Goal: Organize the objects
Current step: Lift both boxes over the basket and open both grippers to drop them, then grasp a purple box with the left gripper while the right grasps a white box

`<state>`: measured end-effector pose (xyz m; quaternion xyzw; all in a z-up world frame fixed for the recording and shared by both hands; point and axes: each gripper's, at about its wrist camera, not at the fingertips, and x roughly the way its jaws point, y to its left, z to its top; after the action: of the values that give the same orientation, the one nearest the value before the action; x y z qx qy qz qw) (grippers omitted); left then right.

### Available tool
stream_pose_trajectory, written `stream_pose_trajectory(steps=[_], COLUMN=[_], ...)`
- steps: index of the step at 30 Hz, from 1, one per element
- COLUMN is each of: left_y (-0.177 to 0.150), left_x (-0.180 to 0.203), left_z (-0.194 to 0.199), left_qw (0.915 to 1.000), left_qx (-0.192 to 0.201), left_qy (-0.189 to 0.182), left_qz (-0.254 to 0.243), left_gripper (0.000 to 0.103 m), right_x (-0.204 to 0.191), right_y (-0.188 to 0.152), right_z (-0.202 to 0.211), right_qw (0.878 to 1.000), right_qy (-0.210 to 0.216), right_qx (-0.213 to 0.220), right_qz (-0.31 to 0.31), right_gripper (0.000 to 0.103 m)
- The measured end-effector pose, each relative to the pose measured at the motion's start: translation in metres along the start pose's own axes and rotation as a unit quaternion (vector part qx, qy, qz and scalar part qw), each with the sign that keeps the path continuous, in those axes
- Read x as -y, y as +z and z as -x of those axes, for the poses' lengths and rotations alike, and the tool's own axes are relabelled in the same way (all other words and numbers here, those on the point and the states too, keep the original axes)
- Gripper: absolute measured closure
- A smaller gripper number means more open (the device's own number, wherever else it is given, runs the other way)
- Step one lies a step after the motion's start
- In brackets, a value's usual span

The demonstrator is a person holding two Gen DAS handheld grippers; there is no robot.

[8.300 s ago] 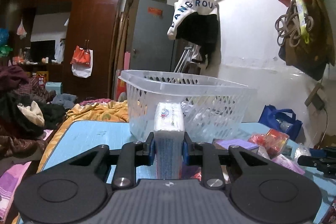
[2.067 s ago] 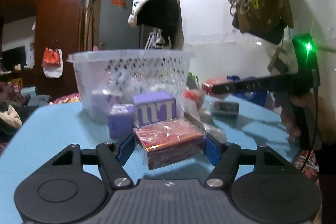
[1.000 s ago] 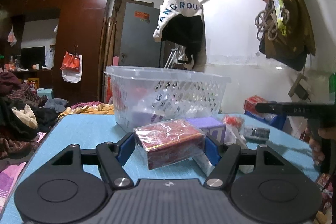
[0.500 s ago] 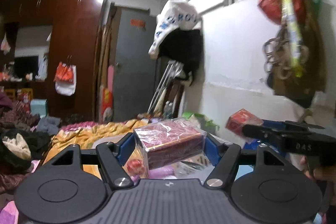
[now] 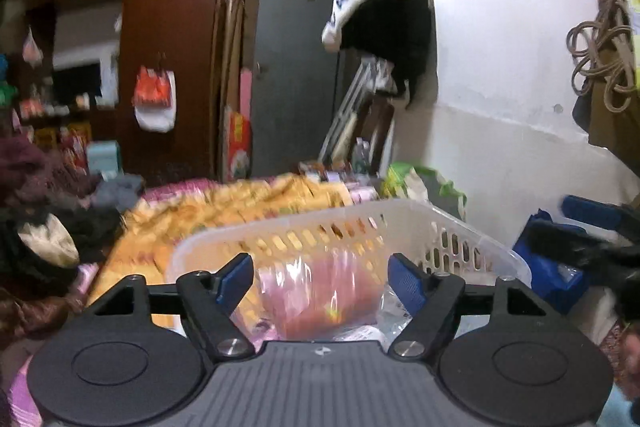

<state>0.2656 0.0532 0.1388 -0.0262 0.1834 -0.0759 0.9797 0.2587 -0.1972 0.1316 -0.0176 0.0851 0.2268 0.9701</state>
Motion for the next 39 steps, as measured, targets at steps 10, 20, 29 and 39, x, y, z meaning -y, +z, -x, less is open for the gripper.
stream_pose_trajectory(steps=[10,20,29,39], left_y=[-0.049,-0.118,-0.124,-0.133], left_x=[0.011,0.028,0.034,0.044], left_z=[0.062,0.054,0.053,0.051], left_qw=[0.9985,0.9946,0.9954,0.9949], left_qx=[0.013,-0.036,-0.028,-0.024], left_qy=[-0.051,-0.094,-0.089,-0.095], left_qz=[-0.009,-0.029,-0.021,-0.022], left_gripper=[0.017,0.017,0.017,0.017], right_x=[0.038,0.046,0.040,0.038], right_y=[-0.070,-0.117,-0.132,-0.131], right_z=[0.053,0.042,0.045,0.063], right_qw=[0.995,0.981,0.979,0.987], right_qy=[0.000,-0.003,-0.020,-0.030], right_qx=[-0.091,-0.191,-0.198,-0.154], right_qz=[-0.047,-0.044,-0.034,-0.031], right_gripper=[0.000,0.031,0.062,0.068])
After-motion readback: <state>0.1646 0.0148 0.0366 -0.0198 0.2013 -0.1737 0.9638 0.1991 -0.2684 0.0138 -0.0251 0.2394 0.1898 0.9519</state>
